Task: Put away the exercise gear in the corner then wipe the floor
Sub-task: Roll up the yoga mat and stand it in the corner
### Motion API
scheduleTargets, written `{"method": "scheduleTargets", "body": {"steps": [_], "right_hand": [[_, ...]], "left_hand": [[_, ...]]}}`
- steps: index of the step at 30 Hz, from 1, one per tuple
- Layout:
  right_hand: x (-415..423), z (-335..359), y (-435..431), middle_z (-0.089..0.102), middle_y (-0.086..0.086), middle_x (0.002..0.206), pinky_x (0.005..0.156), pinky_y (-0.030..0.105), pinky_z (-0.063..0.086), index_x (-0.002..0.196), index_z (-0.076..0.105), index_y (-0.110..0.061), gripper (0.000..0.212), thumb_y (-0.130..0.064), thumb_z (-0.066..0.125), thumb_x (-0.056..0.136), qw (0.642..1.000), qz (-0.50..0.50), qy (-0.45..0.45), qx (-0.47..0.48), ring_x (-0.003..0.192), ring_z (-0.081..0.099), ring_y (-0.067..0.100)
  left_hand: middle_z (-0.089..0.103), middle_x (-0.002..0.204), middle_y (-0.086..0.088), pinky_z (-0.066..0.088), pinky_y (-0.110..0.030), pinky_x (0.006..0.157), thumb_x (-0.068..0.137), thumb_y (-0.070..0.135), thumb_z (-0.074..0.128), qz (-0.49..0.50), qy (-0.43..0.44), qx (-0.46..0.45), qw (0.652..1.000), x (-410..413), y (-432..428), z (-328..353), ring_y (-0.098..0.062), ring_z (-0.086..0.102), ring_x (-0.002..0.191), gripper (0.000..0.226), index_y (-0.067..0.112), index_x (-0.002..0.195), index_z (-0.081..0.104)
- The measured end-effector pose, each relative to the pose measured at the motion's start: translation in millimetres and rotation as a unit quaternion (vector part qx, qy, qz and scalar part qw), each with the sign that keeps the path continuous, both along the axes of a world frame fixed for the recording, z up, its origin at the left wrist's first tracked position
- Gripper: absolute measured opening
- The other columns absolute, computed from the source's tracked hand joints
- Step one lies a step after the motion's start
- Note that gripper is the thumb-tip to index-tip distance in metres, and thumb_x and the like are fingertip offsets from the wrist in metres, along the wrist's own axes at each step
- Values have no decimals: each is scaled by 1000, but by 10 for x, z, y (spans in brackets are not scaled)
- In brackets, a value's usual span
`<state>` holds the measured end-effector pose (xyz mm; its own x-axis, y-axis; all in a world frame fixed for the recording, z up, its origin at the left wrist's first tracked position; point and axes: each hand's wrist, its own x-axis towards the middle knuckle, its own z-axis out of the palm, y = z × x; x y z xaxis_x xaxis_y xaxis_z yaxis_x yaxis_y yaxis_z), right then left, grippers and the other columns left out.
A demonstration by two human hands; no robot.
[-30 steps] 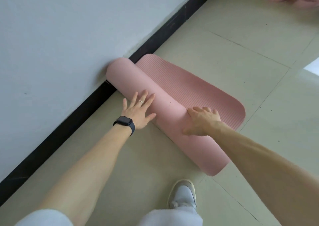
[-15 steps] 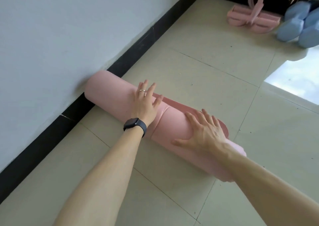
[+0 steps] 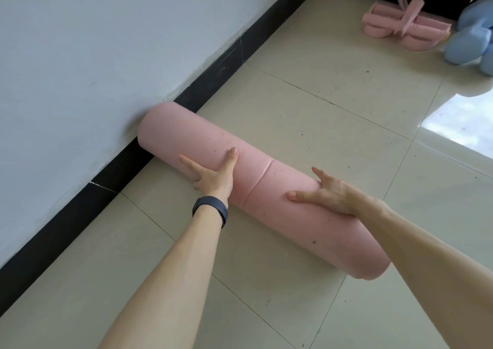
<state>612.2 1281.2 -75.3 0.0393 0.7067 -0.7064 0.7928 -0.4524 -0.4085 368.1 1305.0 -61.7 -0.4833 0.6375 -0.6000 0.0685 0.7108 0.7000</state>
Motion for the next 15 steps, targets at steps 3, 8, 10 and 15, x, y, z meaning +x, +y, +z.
{"method": "scheduleTargets", "body": {"steps": [3,8,10,15], "right_hand": [[-44,30,-26,54,4,139,109,46,30,143,46,-33,125,-106,44,41,996,37,-55,53,134,43,28],[-139,49,-170,56,-3,117,99,42,40,128,53,-34,115,-105,47,39,997,27,-38,58,116,53,24],[-181,84,-250,59,-5,114,93,41,47,131,44,-29,118,-100,59,37,999,-5,-14,33,106,59,21],[-388,180,-723,55,-6,122,100,41,43,135,38,-25,119,-92,67,41,995,-3,-19,103,116,54,21]], "left_hand": [[16,155,-31,44,-56,101,63,81,69,0,16,-8,1000,-2,24,-20,-35,49,98,128,55,142,-28],[21,160,-15,36,-51,107,67,74,72,10,8,34,999,-12,-65,-122,-35,50,128,128,51,145,-26],[22,162,3,37,-56,109,59,72,78,36,-48,38,997,-92,-115,-153,-31,44,135,139,48,146,-27],[47,142,6,47,-57,98,43,55,89,89,-198,25,976,-270,-367,-33,-29,52,123,136,44,151,7]]}}
